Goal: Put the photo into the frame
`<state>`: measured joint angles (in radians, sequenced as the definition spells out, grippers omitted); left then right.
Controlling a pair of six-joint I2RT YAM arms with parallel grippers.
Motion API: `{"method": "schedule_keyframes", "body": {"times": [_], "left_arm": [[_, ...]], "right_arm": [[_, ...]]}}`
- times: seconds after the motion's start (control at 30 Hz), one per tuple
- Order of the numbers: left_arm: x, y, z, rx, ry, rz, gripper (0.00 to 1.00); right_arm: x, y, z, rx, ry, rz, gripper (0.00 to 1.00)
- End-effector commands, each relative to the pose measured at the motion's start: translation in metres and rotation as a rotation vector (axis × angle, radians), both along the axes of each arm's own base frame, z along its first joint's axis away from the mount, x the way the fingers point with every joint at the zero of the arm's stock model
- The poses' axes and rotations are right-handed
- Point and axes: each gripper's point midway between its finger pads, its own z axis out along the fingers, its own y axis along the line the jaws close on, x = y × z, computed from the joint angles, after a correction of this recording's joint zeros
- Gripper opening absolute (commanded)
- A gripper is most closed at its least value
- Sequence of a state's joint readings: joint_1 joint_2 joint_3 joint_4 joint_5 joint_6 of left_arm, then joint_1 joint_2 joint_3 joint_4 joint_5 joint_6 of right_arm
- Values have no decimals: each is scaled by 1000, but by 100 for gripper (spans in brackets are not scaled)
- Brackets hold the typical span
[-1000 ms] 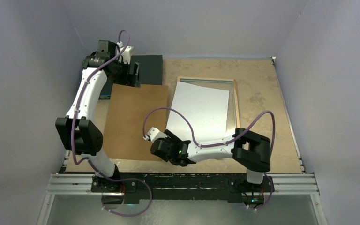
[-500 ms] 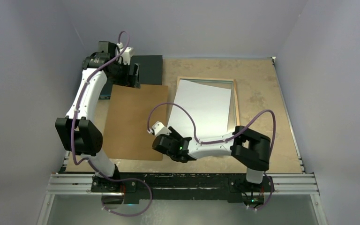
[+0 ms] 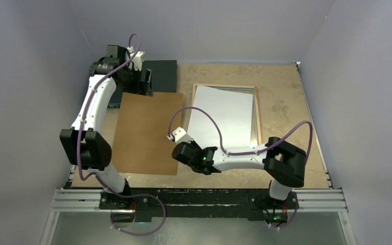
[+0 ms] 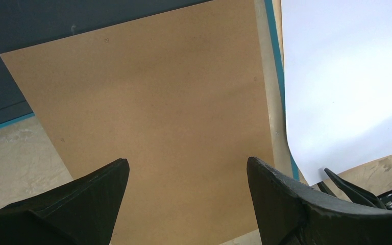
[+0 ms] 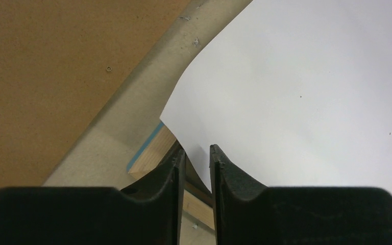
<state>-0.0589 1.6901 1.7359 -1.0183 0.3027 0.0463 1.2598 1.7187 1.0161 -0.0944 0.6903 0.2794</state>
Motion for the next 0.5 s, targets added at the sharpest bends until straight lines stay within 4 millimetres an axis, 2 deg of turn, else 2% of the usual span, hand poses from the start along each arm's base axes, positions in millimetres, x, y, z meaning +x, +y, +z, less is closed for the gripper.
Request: {"method": "schedule_keyframes", "body": {"times": [0.0,0.17,0.47], "left_arm": [[-3,1,14,-17,-42,-1,84],[-3,0,14,-23,-39,-5,84],[-1,-3,17,-38,-40,-11,84]], "right_arm": [[4,-12,13,19,-27,-45,23],[1,-23,14,1,-16,-48,18],[-10,-38,10,-53,18,6,16]]}}
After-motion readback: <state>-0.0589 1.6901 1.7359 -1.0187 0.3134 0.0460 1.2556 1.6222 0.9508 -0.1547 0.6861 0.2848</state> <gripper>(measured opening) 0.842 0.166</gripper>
